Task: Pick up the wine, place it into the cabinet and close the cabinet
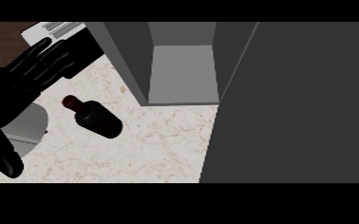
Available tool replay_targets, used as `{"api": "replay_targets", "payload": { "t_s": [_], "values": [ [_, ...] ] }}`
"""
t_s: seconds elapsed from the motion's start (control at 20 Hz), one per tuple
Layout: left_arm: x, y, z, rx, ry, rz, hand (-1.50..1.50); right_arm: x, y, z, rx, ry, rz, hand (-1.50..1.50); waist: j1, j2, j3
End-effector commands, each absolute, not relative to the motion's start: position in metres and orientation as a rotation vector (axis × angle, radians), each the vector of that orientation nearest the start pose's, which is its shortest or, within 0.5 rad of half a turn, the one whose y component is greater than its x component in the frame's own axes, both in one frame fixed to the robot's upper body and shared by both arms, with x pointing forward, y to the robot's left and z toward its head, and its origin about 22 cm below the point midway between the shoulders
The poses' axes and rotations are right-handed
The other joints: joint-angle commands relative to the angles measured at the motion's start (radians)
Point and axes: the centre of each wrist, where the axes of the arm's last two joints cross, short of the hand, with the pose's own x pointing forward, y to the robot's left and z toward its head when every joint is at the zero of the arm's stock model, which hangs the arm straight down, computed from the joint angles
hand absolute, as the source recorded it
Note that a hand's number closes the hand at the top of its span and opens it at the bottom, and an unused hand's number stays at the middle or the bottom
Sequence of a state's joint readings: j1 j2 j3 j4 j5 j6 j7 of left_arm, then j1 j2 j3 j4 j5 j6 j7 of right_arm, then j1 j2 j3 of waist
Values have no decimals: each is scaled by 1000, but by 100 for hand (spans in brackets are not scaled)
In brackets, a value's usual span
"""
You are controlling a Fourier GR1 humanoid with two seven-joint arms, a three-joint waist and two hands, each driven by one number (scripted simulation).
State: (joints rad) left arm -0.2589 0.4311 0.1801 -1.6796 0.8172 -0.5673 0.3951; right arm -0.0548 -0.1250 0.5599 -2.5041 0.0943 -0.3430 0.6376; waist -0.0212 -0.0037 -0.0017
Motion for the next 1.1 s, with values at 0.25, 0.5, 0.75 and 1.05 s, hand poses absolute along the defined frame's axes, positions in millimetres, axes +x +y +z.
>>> {"api": "replay_targets", "payload": {
  "t_s": [0.25,0.5,0.75,1.05],
  "values": [
    [284,336,87,-571,-1619,-399,-150,84,-178,218,274,-1942,131,-150,0,0,0],
    [294,352,72,-537,-1632,-385,-150,93,-180,217,231,-1955,143,-150,0,3,1],
    [304,353,52,-489,-1603,-405,-150,89,-170,214,259,-1945,113,-150,-6,2,0],
    [287,356,7,-496,-1558,-404,-150,85,-168,214,276,-1946,110,-150,-9,1,-1]
  ]
}}
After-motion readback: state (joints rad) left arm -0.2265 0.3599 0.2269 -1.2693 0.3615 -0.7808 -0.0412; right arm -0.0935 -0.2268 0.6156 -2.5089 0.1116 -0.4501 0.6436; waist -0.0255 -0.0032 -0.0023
